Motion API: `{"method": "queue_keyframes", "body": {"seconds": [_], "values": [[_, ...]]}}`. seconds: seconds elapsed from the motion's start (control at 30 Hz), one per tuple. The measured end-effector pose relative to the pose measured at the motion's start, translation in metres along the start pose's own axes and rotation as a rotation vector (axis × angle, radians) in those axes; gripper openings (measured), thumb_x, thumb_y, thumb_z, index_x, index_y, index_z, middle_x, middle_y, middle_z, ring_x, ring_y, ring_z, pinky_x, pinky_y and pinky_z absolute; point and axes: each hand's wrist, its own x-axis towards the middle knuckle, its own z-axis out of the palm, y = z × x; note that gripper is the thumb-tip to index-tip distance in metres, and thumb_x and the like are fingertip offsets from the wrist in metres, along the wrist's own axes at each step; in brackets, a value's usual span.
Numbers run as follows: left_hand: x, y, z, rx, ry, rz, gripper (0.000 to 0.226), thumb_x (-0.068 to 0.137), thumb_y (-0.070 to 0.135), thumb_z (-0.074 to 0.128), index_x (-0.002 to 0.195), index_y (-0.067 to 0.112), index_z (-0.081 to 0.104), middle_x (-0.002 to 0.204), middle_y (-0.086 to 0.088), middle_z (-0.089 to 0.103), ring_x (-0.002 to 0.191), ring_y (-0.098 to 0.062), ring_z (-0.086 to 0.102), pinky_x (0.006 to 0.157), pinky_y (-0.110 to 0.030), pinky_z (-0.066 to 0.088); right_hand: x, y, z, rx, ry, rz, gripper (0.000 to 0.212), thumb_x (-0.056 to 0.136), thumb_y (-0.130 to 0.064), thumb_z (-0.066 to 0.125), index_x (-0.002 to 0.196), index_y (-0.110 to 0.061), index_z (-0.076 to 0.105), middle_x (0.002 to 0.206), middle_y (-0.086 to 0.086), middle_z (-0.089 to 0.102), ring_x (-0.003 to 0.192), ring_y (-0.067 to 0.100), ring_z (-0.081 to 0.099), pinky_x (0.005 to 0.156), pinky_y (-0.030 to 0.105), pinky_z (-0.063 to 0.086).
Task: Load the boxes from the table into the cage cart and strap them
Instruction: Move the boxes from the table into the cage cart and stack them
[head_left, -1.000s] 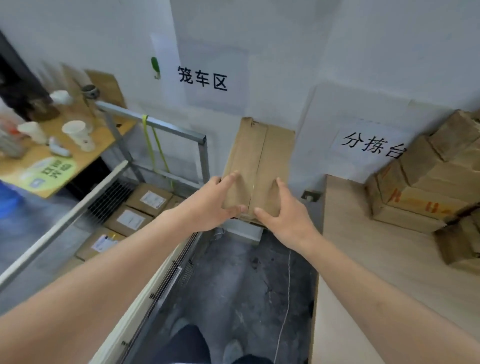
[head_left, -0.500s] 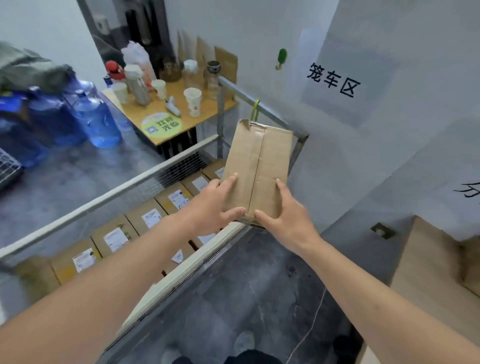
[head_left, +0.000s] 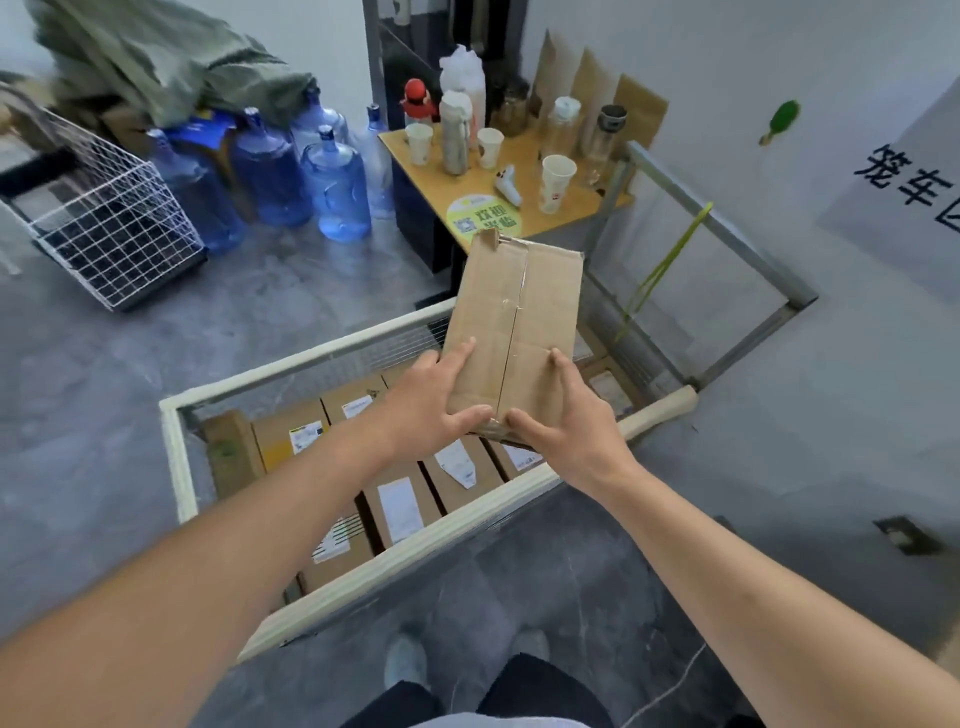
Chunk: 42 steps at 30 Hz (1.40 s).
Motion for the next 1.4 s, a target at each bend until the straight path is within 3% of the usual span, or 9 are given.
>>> {"method": "queue_keyframes", "body": {"seconds": [0.33, 0.53, 0.7, 0.87, 0.97, 1.1, 1.23, 1.33, 1.4], "values": [[-0.043, -0.075, -0.022, -0.084, 0.128, -0.300, 0.091, 0.089, 0.064, 0.066, 0.160, 0.047, 0.012, 0.147, 0.002, 0.033, 0.125, -0.024, 0.052, 0.107, -0.047, 0.049, 0.045, -0.041, 0.082, 0.057, -0.242, -0.106, 0.101, 0.085, -0.052, 0.080, 0.162, -0.030, 0.019, 0.150, 0.000, 0.053, 0.130, 0.020, 0.057, 0.108, 0.042, 0.050], [-0.060, -0.104, -0.012, -0.172, 0.228, -0.507, 0.088, 0.087, 0.059, 0.069, 0.159, 0.048, 0.019, 0.146, 0.007, 0.027, 0.133, -0.026, 0.047, 0.113, -0.047, 0.044, 0.068, -0.044, 0.124, 0.147, -0.444, -0.146, 0.097, 0.086, -0.042, 0.081, 0.161, -0.030, 0.022, 0.146, -0.003, 0.053, 0.124, 0.017, 0.058, 0.097, 0.032, 0.051], [-0.064, -0.133, 0.001, -0.349, 0.412, -0.658, 0.065, 0.103, 0.045, 0.053, 0.161, 0.048, 0.022, 0.143, 0.007, 0.037, 0.135, -0.020, 0.046, 0.114, -0.048, 0.043, 0.081, -0.033, 0.166, 0.189, -0.581, -0.151, 0.101, 0.078, -0.046, 0.081, 0.158, -0.035, 0.020, 0.148, -0.004, 0.052, 0.130, 0.018, 0.055, 0.107, 0.040, 0.049], [-0.081, -0.167, 0.020, -0.415, 0.531, -0.805, 0.060, 0.106, 0.046, 0.050, 0.162, 0.043, 0.028, 0.134, 0.001, 0.039, 0.113, -0.011, 0.053, 0.089, -0.022, 0.044, 0.089, -0.028, 0.207, 0.177, -0.711, -0.139, 0.096, 0.073, -0.044, 0.076, 0.151, -0.043, 0.019, 0.130, 0.003, 0.060, 0.106, 0.022, 0.063, 0.085, 0.032, 0.051], [-0.100, -0.192, 0.028, -0.544, 0.549, -0.872, 0.060, 0.092, 0.059, 0.061, 0.147, 0.065, 0.038, 0.142, 0.003, 0.046, 0.120, -0.015, 0.057, 0.106, -0.037, 0.050, 0.086, -0.027, 0.235, 0.161, -0.813, -0.138, 0.093, 0.071, -0.046, 0.070, 0.146, -0.043, 0.016, 0.116, 0.005, 0.054, 0.096, 0.024, 0.054, 0.081, 0.034, 0.046], [-0.123, -0.220, 0.041, -0.717, 0.543, -0.870, 0.061, 0.089, 0.044, 0.070, 0.139, 0.070, 0.045, 0.151, 0.013, 0.054, 0.131, -0.012, 0.056, 0.113, -0.040, 0.047, 0.074, -0.020, 0.279, 0.149, -0.893, -0.105, 0.090, 0.071, -0.046, 0.073, 0.140, -0.046, 0.016, 0.125, 0.013, 0.061, 0.104, 0.025, 0.062, 0.083, 0.035, 0.052], [-0.143, -0.252, 0.061, -0.628, 0.489, -0.895, 0.068, 0.086, 0.048, 0.074, 0.140, 0.073, 0.040, 0.155, 0.015, 0.050, 0.139, -0.007, 0.048, 0.118, -0.038, 0.041, 0.067, -0.014, 0.333, 0.100, -0.924, -0.064, 0.083, 0.068, -0.051, 0.073, 0.133, -0.045, 0.022, 0.119, 0.007, 0.059, 0.108, 0.026, 0.061, 0.085, 0.037, 0.052], [-0.159, -0.275, 0.075, -0.522, 0.471, -0.945, 0.075, 0.075, 0.068, 0.070, 0.138, 0.079, 0.032, 0.142, 0.007, 0.055, 0.120, -0.010, 0.062, 0.108, -0.038, 0.049, 0.061, -0.012, 0.376, 0.064, -0.971, -0.073, 0.083, 0.069, -0.051, 0.069, 0.139, -0.036, 0.027, 0.123, 0.001, 0.057, 0.109, 0.021, 0.059, 0.091, 0.040, 0.052], [-0.168, -0.284, 0.080, -0.398, 0.440, -1.011, 0.077, 0.080, 0.067, 0.072, 0.142, 0.078, 0.026, 0.130, 0.008, 0.049, 0.109, -0.012, 0.058, 0.097, -0.032, 0.047, 0.060, -0.010, 0.403, 0.067, -0.999, -0.084, 0.078, 0.077, -0.043, 0.073, 0.143, -0.029, 0.033, 0.126, -0.003, 0.057, 0.114, 0.018, 0.059, 0.098, 0.041, 0.052]]}}
